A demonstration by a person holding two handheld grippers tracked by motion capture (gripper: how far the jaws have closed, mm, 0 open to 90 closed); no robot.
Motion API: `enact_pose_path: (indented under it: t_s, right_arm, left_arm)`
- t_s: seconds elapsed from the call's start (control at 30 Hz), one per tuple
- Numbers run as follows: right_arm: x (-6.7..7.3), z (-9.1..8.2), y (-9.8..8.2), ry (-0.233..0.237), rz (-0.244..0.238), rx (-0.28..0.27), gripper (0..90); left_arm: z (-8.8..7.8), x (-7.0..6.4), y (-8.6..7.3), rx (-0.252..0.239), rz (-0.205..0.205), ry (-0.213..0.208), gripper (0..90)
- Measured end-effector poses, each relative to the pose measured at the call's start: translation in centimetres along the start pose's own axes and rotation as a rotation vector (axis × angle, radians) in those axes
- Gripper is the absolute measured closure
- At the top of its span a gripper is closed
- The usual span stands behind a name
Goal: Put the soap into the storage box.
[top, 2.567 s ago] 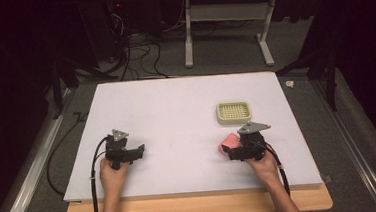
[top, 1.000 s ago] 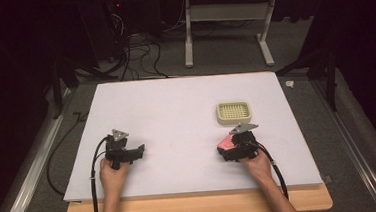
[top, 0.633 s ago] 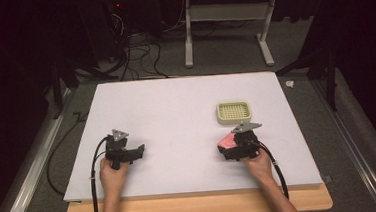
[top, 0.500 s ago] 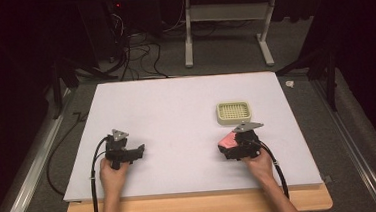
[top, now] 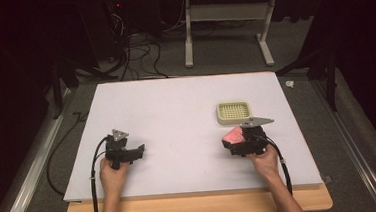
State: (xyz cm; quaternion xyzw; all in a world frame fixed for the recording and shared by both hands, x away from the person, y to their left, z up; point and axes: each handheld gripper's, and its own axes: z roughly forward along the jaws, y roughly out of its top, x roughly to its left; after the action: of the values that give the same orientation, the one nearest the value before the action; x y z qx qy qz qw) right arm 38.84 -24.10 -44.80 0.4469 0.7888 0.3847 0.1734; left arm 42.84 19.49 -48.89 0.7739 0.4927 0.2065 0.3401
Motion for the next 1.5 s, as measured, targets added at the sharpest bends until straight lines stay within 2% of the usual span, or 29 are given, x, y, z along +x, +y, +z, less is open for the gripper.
enact_pose_path:
  t_s: [0.17, 0.43, 0.67, 1.23, 1.5]
  right_arm:
    - [-0.5, -0.6, 0.5, 0.007, 0.018, -0.01, 13.5]
    - [-0.8, -1.3, 1.3, -0.003, 0.003, -0.021, 13.5]
    - [-1.3, -1.9, 2.1, -0.004, 0.009, -0.028, 13.5]
    - [-2.7, -2.5, 3.5, 0.0, 0.037, -0.051, 13.5]
    - [-3.4, -2.4, 4.3, -0.023, 0.032, -0.053, 13.5]
  left_arm:
    - [0.0, 0.0, 0.0, 0.0, 0.0, 0.0, 15.1]
    - [0.0, 0.0, 0.0, 0.0, 0.0, 0.0, 15.1]
    - [0.0, 0.0, 0.0, 0.0, 0.0, 0.0, 15.1]
    - [0.0, 0.0, 0.0, 0.0, 0.0, 0.0, 15.1]
    - [0.0, 0.0, 0.0, 0.0, 0.0, 0.0, 15.1]
